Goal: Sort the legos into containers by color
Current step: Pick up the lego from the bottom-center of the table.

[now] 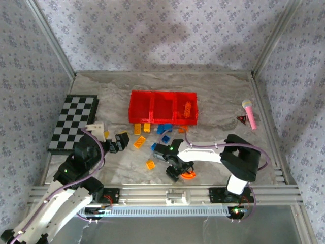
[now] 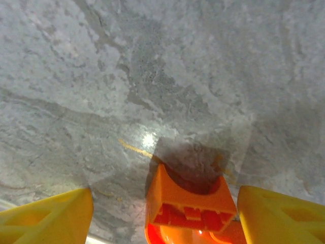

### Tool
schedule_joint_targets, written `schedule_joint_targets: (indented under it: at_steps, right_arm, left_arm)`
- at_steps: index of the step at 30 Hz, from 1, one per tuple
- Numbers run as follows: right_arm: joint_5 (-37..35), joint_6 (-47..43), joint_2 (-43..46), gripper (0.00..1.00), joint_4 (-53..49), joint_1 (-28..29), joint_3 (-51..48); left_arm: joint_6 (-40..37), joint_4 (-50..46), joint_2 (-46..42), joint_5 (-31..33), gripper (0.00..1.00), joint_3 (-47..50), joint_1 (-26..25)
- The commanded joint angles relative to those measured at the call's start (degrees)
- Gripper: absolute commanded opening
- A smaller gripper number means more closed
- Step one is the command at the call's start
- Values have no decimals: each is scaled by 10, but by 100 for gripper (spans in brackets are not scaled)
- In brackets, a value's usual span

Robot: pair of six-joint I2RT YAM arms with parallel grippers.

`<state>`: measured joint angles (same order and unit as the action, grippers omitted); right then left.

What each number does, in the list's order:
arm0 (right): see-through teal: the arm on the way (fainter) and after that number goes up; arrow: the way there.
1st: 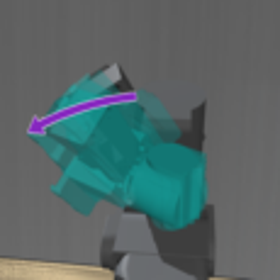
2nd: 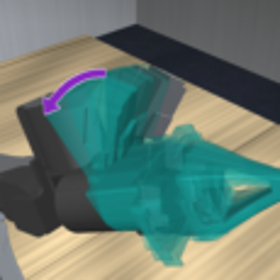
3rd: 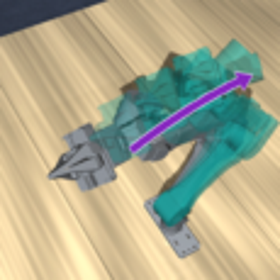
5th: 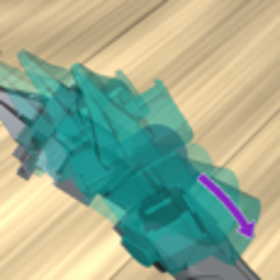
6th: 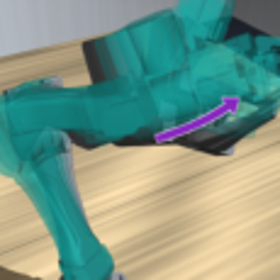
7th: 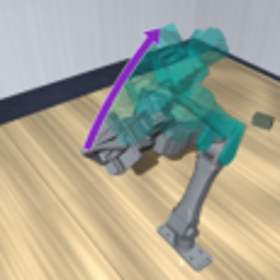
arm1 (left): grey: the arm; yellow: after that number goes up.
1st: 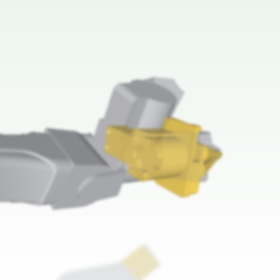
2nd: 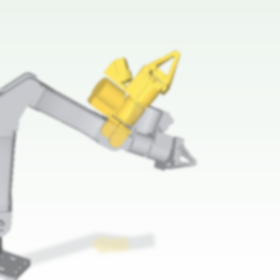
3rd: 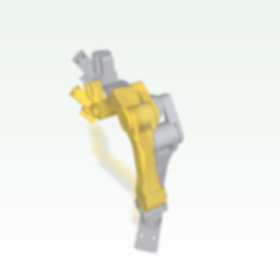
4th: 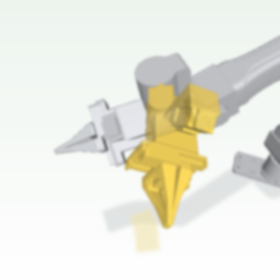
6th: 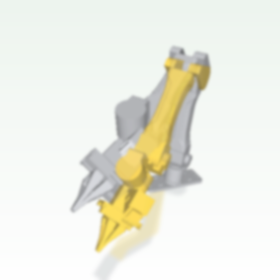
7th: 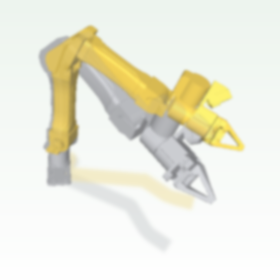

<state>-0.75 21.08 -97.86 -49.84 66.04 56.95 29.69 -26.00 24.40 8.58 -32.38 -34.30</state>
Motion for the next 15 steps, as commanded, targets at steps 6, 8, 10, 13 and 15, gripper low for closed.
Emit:
schedule_joint_targets:
  at_steps: [6, 8, 10, 13, 15]
  right_arm:
    - [14, 6, -14, 68, 16, -3, -33]
    - [13, 10, -14, 66, 19, -7, -40]
    - [12, 14, -14, 62, 20, -9, -45]
    - [5, 21, -14, 58, 20, -11, -52]
    - [2, 26, -15, 56, 21, -13, -58]
  left_arm:
    - [4, -9, -7, 11, 100, -8, -5]
    - [5, -8, -6, 12, 100, -8, -5]
    - [5, -7, -6, 13, 100, -8, -5]
    - [3, -11, -6, 15, 100, -9, -5]
    - [2, -13, -6, 17, 100, -10, -5]
